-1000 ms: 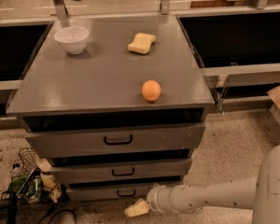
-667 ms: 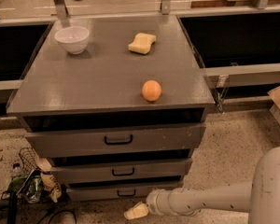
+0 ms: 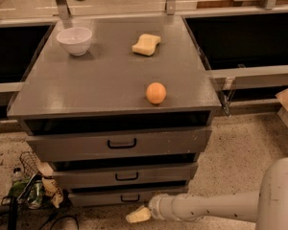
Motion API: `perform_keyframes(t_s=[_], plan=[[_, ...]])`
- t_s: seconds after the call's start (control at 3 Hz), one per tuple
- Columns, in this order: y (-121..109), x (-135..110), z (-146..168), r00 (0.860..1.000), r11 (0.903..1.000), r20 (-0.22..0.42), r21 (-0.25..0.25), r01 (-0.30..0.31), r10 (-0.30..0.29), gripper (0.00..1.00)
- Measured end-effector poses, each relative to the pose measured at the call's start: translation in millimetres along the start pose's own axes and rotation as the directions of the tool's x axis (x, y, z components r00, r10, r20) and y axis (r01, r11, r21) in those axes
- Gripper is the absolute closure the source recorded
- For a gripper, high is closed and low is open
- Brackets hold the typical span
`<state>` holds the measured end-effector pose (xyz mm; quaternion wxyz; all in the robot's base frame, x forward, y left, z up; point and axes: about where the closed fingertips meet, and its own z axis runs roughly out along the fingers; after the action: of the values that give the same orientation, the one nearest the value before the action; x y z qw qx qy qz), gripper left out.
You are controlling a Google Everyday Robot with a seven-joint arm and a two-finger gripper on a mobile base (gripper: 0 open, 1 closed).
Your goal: Open bottom drawer
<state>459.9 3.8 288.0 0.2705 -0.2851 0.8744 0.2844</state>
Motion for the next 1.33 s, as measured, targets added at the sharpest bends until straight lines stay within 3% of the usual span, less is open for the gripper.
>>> perform_keyframes(t_s=[0.67, 1.0, 1.33], plan=[[-7.7, -23.9, 19.6, 0.993, 0.9977, 0.098, 0.038, 0.056, -0.059, 0.0], [-7.7, -24.0, 19.7, 0.993, 0.9977, 0.098, 0.038, 0.056, -0.059, 0.0], [-14.8, -34.8, 48.2, 0.983, 0.9971, 0.172, 0.059, 0.048, -0.058, 0.0]])
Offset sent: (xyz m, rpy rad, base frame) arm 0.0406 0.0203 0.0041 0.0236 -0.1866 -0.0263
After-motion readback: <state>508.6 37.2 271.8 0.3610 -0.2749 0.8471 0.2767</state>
